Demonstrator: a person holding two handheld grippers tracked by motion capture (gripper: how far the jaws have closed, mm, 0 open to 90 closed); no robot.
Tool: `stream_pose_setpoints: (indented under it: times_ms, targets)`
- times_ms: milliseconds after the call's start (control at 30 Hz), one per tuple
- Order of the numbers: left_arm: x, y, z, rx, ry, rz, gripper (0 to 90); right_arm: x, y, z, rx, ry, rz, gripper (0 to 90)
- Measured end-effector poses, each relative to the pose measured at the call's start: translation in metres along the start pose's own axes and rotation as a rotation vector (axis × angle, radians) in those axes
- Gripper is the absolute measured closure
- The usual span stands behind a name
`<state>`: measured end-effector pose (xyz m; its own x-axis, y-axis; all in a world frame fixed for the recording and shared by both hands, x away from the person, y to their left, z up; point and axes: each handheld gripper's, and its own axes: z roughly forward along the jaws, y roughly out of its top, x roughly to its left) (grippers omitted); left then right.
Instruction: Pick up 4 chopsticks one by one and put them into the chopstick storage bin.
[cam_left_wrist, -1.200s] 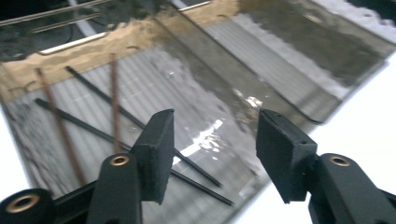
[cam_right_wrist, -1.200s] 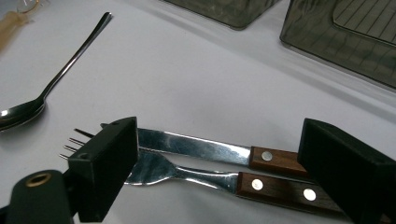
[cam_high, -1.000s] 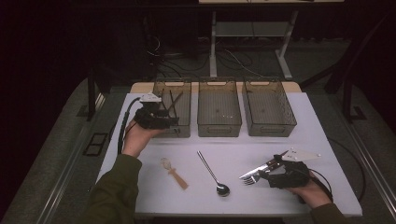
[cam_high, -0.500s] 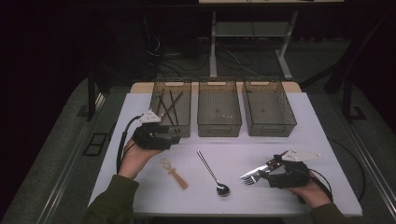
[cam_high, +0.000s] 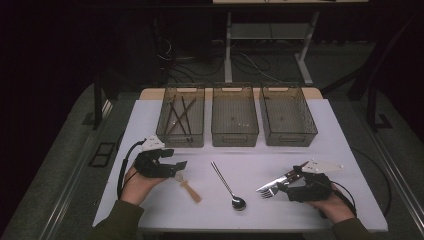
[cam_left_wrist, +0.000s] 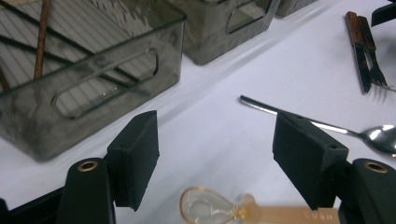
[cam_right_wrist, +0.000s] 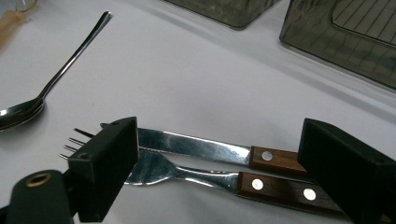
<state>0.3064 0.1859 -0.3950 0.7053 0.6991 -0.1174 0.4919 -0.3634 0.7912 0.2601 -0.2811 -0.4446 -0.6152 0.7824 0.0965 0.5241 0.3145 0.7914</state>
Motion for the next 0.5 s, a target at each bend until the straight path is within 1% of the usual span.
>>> stream_pose_setpoints:
  times_ms: [67,233,400,500]
  targets:
    - [0.000,-0.005,-0.003,-0.005,0.003,-0.004,30.6,0.000,0.000,0.000,0.001,0.000,0.000,12.3]
    - [0.001,-0.018,-0.006,0.001,0.013,-0.015,30.7,0.000,0.000,0.000,-0.001,0.000,-0.003,12.2]
    - [0.002,-0.030,-0.005,0.025,0.015,-0.024,31.5,0.000,0.000,0.000,0.000,0.000,-0.004,12.2]
    - [0.003,-0.034,-0.004,0.044,0.022,-0.024,34.1,0.001,0.000,0.000,0.001,0.000,-0.004,12.2]
